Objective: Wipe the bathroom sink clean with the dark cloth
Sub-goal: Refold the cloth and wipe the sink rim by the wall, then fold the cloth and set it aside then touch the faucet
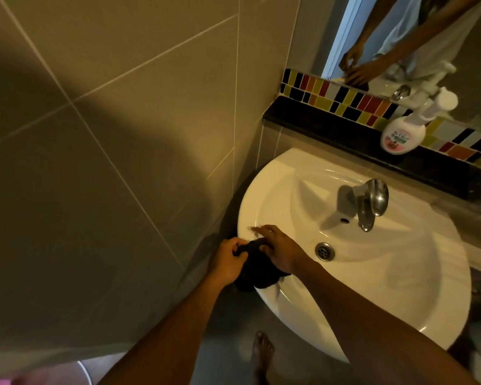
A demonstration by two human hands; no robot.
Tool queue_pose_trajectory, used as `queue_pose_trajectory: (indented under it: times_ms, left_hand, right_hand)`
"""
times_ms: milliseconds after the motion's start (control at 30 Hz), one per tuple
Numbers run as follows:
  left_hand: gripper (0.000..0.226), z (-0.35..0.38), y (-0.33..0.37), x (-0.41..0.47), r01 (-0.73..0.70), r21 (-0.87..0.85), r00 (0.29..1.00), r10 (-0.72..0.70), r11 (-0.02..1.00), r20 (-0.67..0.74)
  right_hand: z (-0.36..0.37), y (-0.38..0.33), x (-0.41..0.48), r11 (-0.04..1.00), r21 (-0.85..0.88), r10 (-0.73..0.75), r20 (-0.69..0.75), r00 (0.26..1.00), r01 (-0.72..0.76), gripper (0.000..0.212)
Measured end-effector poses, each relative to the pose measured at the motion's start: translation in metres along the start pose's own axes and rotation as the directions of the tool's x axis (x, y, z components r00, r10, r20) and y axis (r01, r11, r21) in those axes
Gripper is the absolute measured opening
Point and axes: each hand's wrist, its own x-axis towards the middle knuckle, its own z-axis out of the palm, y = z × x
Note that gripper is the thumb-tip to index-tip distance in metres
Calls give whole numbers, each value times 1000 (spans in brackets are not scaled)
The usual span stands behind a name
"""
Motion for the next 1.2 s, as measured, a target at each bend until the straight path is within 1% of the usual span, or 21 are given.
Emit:
queue_pose_trajectory:
  times_ms: [67,167,267,367,433,533,600,633,700,767,833,900,1033,1100,1200]
  left_hand:
    - [21,-5,1,2,-35,33,999,33,999,38]
    - [16,-12,14,-1,-101,70,991,94,992,96]
    - [16,-18,34,-10,-175,113,975,156,978,155]
    - [18,-25,56,-21,-251,254,949,186,934,254]
    - [20,-30,73,-27,-297,303,936,213,905,281]
    - [30,-39,96,-35,-352,388,925,255,852,281]
    - [34,-47,106,-38,-392,438,916,302,809,262]
    - [35,-51,111,-41,-413,442,909,327,797,259]
    - [30,-54,122,-49,-485,410,873,399,773,279]
    - [24,-51,137,-60,-572,369,817,471,732,332]
    - [26,-44,154,-72,-641,348,763,520,685,383]
    - [32,-39,169,-81,-676,353,734,545,647,406]
    - [29,-41,196,-95,-753,348,655,584,559,480]
    - [26,-48,204,-98,-769,360,636,572,529,518]
    - [29,-57,213,-101,-787,354,613,572,506,545]
  right_hand:
    - [-8,-3,0,997,-77,-10,43,999,13,36]
    - [-23,-8,-5,985,-169,-21,59,998,31,23]
    - [-49,-13,-13,985,-172,16,61,998,-5,20]
    - [-85,-19,-25,988,-139,70,61,996,-61,16]
    - [-107,-24,-35,971,-234,65,60,996,-49,19]
    - [-139,-35,-62,883,-469,15,-12,1000,-19,22]
    - [-161,-36,-83,815,-576,23,-65,998,-56,20]
    - [-172,-35,-95,803,-588,42,-95,995,-91,20]
    - [-187,-35,-115,834,-535,61,-151,987,-133,20]
    - [-188,-43,-129,902,-419,22,-189,982,-101,28]
    - [-180,-56,-135,957,-286,3,-173,985,-54,46]
    - [-172,-66,-134,970,-243,-10,-140,990,-24,54]
    - [-173,-75,-141,976,-217,-32,-187,982,-10,39]
    - [-178,-79,-149,979,-203,-34,-181,983,-4,33]
    - [-188,-82,-161,983,-182,-29,-178,984,-4,29]
